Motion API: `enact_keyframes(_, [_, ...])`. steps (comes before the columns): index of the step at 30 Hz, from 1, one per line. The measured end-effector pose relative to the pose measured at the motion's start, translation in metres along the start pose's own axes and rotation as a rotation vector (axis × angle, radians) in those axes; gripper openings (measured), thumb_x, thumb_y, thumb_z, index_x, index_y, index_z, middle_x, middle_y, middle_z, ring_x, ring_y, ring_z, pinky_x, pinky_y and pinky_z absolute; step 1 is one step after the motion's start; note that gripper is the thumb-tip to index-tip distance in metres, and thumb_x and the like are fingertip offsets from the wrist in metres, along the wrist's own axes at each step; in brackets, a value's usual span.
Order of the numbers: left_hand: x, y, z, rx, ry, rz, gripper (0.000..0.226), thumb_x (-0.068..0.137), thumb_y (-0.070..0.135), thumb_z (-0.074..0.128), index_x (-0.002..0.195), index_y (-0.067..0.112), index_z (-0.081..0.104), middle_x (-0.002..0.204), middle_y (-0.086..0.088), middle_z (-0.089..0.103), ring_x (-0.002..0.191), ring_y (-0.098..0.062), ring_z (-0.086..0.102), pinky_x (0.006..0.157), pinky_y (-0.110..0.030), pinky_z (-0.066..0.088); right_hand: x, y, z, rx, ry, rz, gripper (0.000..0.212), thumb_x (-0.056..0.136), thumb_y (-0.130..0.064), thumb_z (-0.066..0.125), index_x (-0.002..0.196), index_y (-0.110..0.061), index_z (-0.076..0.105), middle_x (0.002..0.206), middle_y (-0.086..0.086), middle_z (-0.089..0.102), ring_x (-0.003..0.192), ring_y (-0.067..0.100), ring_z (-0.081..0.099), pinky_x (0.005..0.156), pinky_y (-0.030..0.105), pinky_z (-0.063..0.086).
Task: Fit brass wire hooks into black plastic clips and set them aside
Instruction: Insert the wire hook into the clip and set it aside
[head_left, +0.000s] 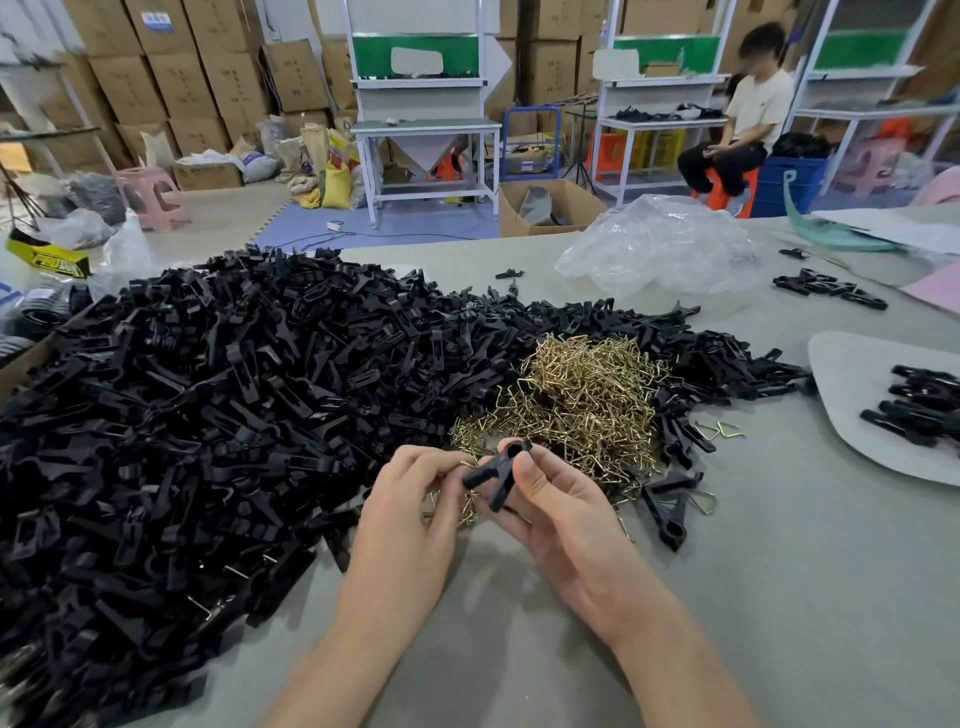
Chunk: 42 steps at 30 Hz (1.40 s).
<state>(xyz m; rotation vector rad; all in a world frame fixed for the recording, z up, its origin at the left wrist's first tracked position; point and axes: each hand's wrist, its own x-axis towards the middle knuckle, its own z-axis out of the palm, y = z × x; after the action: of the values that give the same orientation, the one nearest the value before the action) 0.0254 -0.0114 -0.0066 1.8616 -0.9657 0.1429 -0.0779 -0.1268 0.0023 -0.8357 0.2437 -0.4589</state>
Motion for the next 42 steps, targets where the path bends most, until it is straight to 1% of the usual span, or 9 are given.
enact_keyframes(7, [0.000,0.009,0.001,-0.379,0.015,-0.243,0.017,0.097,0.025,0.062,0.095,0.037,0.074,0.076,0.010,0.071,0.066,-0.003,0.062,0.062,-0.014,0.048,0.002,0.000,0.002,0.030,0.046,-0.036,0.024,0.086,-0.015,0.066,0.107,-0.005,0.070,0.108,0.020,0.069,0.097,0.026,0.069,0.089,0.033,0.059])
enact_keyframes(11, [0.000,0.010,0.000,-0.393,0.003,-0.242,0.016,0.097,0.027,0.059,0.094,0.038,0.072,0.075,0.008,0.070,0.067,-0.010,0.063,0.065,-0.022,0.052,0.002,-0.002,0.001,0.049,0.071,-0.047,0.023,0.084,-0.018,0.066,0.103,-0.006,0.071,0.104,0.018,0.071,0.090,0.023,0.071,0.091,0.035,0.060])
enact_keyframes(17, [0.000,0.009,0.000,-0.408,-0.012,-0.251,0.016,0.101,0.026,0.056,0.098,0.034,0.069,0.073,0.005,0.068,0.062,-0.011,0.062,0.061,-0.021,0.049,0.002,-0.006,-0.001,0.102,0.083,-0.025,0.026,0.086,-0.019,0.064,0.107,-0.004,0.065,0.105,0.018,0.072,0.088,0.022,0.072,0.085,0.036,0.061])
enact_keyframes(20, [-0.001,0.010,0.001,-0.455,-0.005,-0.285,0.012,0.100,0.030,0.055,0.097,0.033,0.067,0.082,0.007,0.074,0.071,-0.011,0.068,0.064,-0.018,0.051,0.003,-0.005,-0.001,0.083,0.104,-0.029,0.025,0.087,-0.018,0.063,0.107,-0.004,0.064,0.109,0.019,0.071,0.097,0.028,0.071,0.089,0.037,0.059])
enact_keyframes(24, [0.000,0.008,0.002,-0.436,0.003,-0.288,0.010,0.098,0.033,0.060,0.093,0.035,0.069,0.081,0.008,0.072,0.075,-0.014,0.066,0.068,-0.030,0.054,0.004,-0.005,0.000,0.079,0.126,-0.063,0.032,0.086,-0.019,0.062,0.114,-0.003,0.061,0.113,0.016,0.073,0.095,0.023,0.072,0.090,0.036,0.059])
enact_keyframes(28, [0.002,0.008,0.002,-0.470,-0.025,-0.301,0.020,0.098,0.023,0.060,0.100,0.041,0.069,0.076,0.002,0.067,0.070,-0.012,0.060,0.071,-0.037,0.054,0.003,-0.006,-0.001,0.114,0.093,-0.023,0.022,0.088,-0.018,0.063,0.106,-0.006,0.068,0.113,0.019,0.072,0.092,0.023,0.072,0.086,0.038,0.061])
enact_keyframes(32, [0.000,0.010,0.001,-0.455,-0.039,-0.292,0.019,0.098,0.026,0.059,0.098,0.043,0.068,0.080,0.008,0.072,0.073,-0.006,0.066,0.065,-0.020,0.051,0.001,-0.004,-0.001,0.100,0.030,0.028,0.025,0.092,-0.022,0.062,0.111,-0.006,0.069,0.118,0.021,0.070,0.100,0.029,0.073,0.082,0.039,0.062])
enact_keyframes(39, [0.001,0.013,-0.002,-0.310,-0.106,-0.247,0.008,0.094,0.032,0.067,0.087,0.037,0.068,0.075,0.013,0.065,0.063,0.001,0.053,0.061,-0.014,0.041,0.001,-0.007,-0.001,0.131,0.069,0.002,0.020,0.090,-0.021,0.062,0.098,-0.010,0.077,0.107,0.017,0.073,0.090,0.022,0.073,0.079,0.031,0.062])
enact_keyframes(42, [0.002,0.014,-0.003,-0.387,-0.120,-0.342,0.013,0.094,0.025,0.066,0.082,0.028,0.069,0.065,0.008,0.062,0.058,-0.005,0.052,0.055,-0.015,0.043,0.001,-0.007,0.001,0.115,0.066,-0.024,0.021,0.089,-0.022,0.062,0.103,-0.010,0.071,0.111,0.015,0.073,0.094,0.022,0.072,0.084,0.032,0.061])
